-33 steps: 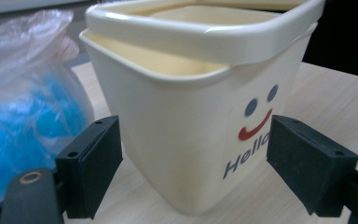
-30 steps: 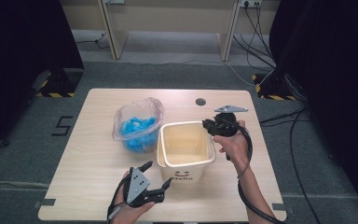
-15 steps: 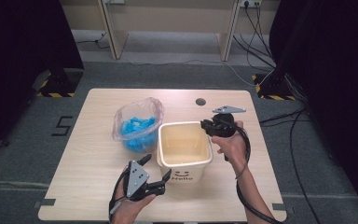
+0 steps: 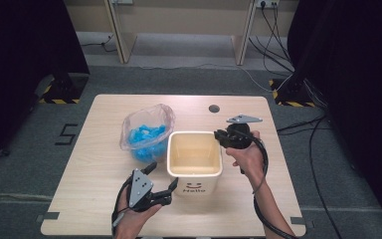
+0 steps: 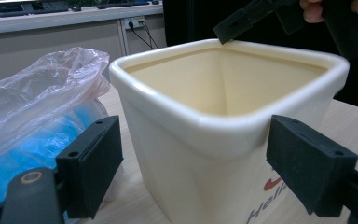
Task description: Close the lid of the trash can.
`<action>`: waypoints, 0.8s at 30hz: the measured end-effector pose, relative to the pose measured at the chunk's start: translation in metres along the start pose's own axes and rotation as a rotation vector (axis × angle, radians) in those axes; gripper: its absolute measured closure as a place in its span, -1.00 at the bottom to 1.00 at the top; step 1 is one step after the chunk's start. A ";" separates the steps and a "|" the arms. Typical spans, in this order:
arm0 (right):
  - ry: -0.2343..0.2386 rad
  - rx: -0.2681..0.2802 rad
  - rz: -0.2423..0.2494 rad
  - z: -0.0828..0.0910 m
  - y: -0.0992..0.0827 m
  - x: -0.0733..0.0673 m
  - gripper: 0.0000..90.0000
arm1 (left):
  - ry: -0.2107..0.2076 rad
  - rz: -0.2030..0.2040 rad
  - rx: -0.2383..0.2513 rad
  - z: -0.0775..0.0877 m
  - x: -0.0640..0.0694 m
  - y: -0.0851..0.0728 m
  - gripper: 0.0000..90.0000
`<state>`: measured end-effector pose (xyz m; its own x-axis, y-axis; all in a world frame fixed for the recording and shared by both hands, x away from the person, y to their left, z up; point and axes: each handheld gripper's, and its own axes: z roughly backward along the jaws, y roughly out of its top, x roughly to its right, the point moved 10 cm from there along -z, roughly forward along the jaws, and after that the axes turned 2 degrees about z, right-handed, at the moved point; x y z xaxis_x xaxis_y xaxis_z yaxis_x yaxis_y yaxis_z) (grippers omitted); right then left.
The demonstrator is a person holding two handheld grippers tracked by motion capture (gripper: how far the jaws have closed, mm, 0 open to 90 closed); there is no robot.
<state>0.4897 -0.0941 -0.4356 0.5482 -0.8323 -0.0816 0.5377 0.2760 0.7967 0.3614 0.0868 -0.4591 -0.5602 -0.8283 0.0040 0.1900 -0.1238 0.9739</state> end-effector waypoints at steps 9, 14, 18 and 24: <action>0.034 0.001 -0.027 -0.001 -0.005 0.000 0.74 | -0.007 0.030 -0.001 0.003 -0.004 -0.002 -0.61; 0.038 -0.004 -0.018 -0.002 -0.009 0.000 0.67 | -0.008 0.046 -0.011 0.002 -0.006 -0.005 -0.61; 0.026 0.019 -0.017 -0.002 -0.007 0.003 0.55 | -0.013 0.060 -0.008 0.003 -0.007 -0.005 -0.61; 0.041 0.060 -0.023 0.004 -0.004 0.006 0.54 | -0.020 0.090 0.023 0.007 -0.009 0.005 -0.61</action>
<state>0.4886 -0.1020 -0.4370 0.5626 -0.8173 -0.1244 0.5119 0.2262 0.8287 0.3616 0.0978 -0.4525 -0.5575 -0.8246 0.0957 0.2219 -0.0370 0.9744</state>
